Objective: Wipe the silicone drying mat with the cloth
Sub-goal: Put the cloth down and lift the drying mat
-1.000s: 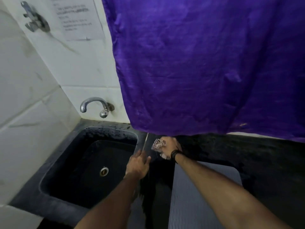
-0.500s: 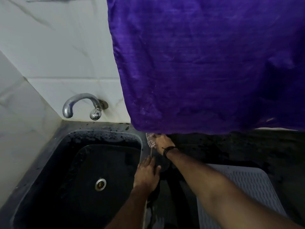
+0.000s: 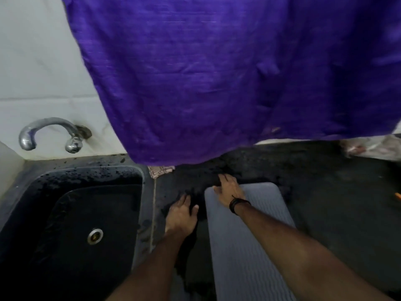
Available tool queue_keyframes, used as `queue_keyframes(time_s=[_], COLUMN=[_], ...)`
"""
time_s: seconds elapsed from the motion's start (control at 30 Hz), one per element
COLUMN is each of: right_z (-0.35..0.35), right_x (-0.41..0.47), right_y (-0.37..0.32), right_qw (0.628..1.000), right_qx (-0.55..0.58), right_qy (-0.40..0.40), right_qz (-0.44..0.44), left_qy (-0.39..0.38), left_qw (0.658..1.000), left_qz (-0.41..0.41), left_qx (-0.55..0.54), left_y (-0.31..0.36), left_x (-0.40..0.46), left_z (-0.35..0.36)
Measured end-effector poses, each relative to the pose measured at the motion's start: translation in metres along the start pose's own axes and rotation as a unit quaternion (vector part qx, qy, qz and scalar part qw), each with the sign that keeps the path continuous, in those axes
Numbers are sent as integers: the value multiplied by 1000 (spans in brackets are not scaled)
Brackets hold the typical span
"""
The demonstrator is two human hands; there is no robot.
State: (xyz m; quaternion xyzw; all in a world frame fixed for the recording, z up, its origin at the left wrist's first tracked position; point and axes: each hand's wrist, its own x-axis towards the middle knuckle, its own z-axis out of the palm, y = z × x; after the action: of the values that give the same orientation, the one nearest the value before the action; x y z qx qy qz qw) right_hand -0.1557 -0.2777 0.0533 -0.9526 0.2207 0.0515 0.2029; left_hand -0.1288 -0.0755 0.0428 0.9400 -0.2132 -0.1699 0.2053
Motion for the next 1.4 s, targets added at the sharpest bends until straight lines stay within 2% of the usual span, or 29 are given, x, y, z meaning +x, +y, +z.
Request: queue_keyframes(time_s=[0.2,0.33,0.43,0.57,0.63,0.7,0.8,0.9,1.13,1.23,1.33,1.4], right_z=[-17,-20,-20,-24,-25,-24,-13,-7,-5,-7,-14,-19], right_x=[-73,-105,-113,-112,-111,-111,-111,-109,-105,-110,-123,-129], right_y=[115,157,170,184,192,197,198,192,168,166,160,156], right_qw=[981,955,943,902,908,925,930,918,914,919,924,926], right_qx=[18,65,91,221,246,219,201,217,212,206,204,204], right_qy=[18,38,34,40,30,31,68,116,141,168,207,226], right_qz=[192,289,318,369,338,308,300,311,315,290,248,222], left_qy=[-20,-3,-9,-26,-16,-19,-12,16,28,36,23,14], left_qw=[994,976,956,915,894,884,885,891,896,919,948,951], left_qz=[-107,-191,-251,-339,-377,-392,-384,-363,-341,-276,-171,-130], left_qx=[-30,-101,-150,-216,-241,-252,-262,-271,-285,-278,-268,-282], left_y=[44,65,77,85,88,86,80,70,60,61,60,58], left_x=[-53,-71,-70,-63,-59,-53,-49,-47,-48,-49,-53,-57], left_z=[50,66,72,74,71,72,75,73,67,64,59,55])
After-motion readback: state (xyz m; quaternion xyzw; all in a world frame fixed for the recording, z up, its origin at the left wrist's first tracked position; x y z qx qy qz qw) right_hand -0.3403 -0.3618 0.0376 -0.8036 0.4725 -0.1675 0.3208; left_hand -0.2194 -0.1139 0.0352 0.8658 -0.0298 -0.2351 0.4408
